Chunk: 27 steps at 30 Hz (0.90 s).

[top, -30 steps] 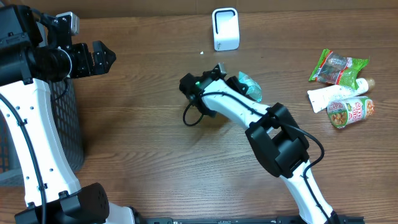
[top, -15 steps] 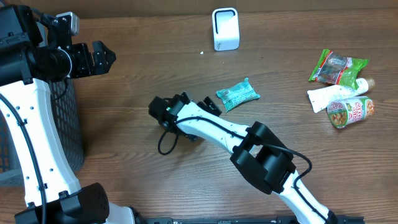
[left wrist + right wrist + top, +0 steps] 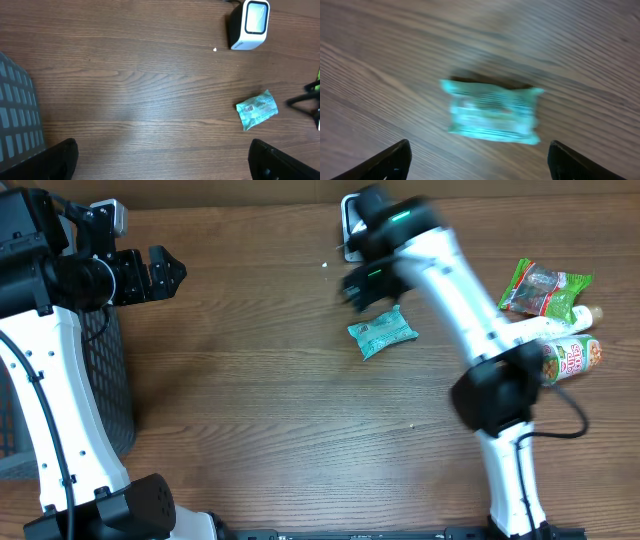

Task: Scan the item barcode

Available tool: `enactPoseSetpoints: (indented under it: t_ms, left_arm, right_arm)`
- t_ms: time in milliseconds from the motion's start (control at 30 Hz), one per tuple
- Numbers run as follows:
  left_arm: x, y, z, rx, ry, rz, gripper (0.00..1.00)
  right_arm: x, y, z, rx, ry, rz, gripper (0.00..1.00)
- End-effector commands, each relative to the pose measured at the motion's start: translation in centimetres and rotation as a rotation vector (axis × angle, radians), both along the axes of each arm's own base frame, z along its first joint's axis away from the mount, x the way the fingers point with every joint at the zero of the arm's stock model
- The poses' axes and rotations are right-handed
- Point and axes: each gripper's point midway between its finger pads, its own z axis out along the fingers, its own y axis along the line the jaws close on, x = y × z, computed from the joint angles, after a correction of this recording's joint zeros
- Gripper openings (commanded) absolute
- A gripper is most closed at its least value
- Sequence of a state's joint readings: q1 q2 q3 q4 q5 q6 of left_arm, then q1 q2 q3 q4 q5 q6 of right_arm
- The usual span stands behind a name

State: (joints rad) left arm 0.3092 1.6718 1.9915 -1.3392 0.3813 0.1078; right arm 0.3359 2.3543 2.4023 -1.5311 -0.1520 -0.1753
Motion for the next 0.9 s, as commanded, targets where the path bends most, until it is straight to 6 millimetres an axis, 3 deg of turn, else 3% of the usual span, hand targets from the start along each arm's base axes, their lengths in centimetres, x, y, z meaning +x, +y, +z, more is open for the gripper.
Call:
enactPoseSetpoints:
  t_ms: [0, 133, 267, 500, 667, 767, 867]
  left_arm:
    - [0.0, 0.2, 0.5, 0.006, -0.013, 0.009, 1.00]
    - [0.0, 0.2, 0.5, 0.006, -0.013, 0.009, 1.00]
    - [0.0, 0.2, 0.5, 0.006, -0.013, 0.009, 1.00]
    - [0.0, 0.2, 0.5, 0.006, -0.013, 0.009, 1.00]
    - [0.0, 0.2, 0.5, 0.006, -0.013, 0.009, 1.00]
    - [0.0, 0.2, 0.5, 0.006, -0.013, 0.009, 1.00]
    - [0.0, 0.2, 0.5, 0.006, -0.013, 0.009, 1.00]
  right_arm:
    - [0.0, -1.1, -0.2, 0.267, 0.064, 0.099, 0.87]
    - [1.1, -4.2, -2.8, 0.366, 0.072, 0.101, 0.87]
    - [1.5, -5.6, -5.4, 0.375, 0.068, 0.087, 0.85]
    - [0.0, -4.5, -9.8, 0.384, 0.105, 0.105, 0.84]
    - [-0.6, -4.0, -11.7, 0.386, 0.111, 0.113, 0.79]
    - [-1.0, -3.2, -12.0, 0.416, 0.115, 0.119, 0.71]
    - [-1.1, -1.9, -11.9, 0.439, 0.120, 0.114, 0.41]
